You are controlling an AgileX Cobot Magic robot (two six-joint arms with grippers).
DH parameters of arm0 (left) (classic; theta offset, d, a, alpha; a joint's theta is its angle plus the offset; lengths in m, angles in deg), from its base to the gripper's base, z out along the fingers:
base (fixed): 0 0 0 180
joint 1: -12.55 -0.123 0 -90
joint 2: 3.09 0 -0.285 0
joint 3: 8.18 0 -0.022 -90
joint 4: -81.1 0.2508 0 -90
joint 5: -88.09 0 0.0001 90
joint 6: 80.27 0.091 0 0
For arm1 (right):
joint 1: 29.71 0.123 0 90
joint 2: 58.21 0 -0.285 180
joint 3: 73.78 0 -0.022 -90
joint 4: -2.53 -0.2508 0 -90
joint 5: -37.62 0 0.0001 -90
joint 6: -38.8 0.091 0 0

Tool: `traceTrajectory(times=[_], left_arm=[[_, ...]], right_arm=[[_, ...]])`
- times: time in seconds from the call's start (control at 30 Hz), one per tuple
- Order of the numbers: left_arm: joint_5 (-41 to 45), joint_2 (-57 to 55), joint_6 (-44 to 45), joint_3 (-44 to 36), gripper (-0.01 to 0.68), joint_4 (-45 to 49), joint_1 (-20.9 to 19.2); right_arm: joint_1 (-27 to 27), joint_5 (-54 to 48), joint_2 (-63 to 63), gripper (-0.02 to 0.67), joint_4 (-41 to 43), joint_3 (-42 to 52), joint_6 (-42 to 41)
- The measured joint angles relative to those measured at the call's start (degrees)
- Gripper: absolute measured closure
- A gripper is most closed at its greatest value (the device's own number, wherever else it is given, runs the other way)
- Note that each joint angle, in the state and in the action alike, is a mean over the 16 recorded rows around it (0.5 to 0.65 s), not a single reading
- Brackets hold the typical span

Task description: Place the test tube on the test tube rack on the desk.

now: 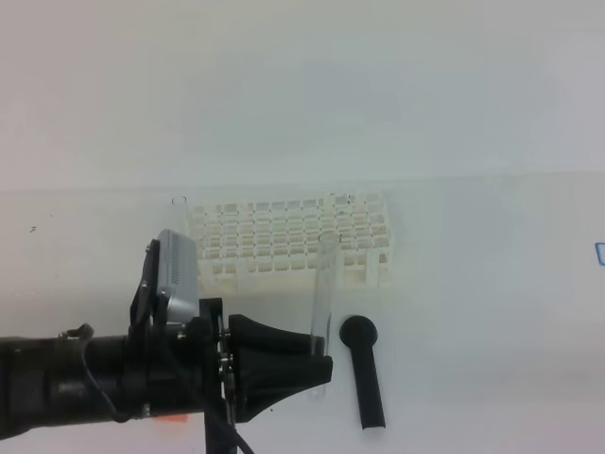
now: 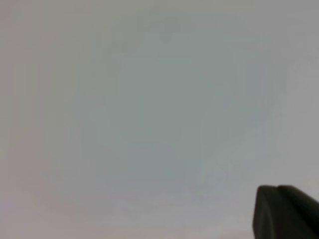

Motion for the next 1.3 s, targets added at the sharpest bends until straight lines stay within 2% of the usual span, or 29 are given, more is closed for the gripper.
traceTrajectory(times=[0.17,0.23,0.33,0.7,1.1,1.3], left_arm=[[0.0,-0.4,0.6,-0.2,0.562,0.0,0.0],[0.0,-0.5,0.7,-0.3,0.562,0.0,0.0],[0.0,-0.7,0.8,-0.4,0.562,0.0,0.0],[0.0,-0.8,0.4,-0.6,0.562,0.0,0.0],[0.0,-0.8,-0.1,-0.6,0.562,0.1,0.0],[0.0,-0.8,-0.8,-0.6,0.562,0.4,0.0]], right_arm=[[0.0,3.8,-4.2,0.650,23.0,-2.4,13.4],[0.0,6.4,-6.0,0.650,29.2,-3.3,16.2],[0.0,10.2,-8.5,0.650,34.3,-4.4,17.6],[0.8,14.0,-13.8,0.650,33.2,-6.7,12.2],[5.8,17.5,-26.2,0.650,45.0,-15.0,10.6],[8.2,21.7,-35.7,0.650,44.6,-18.5,5.8]])
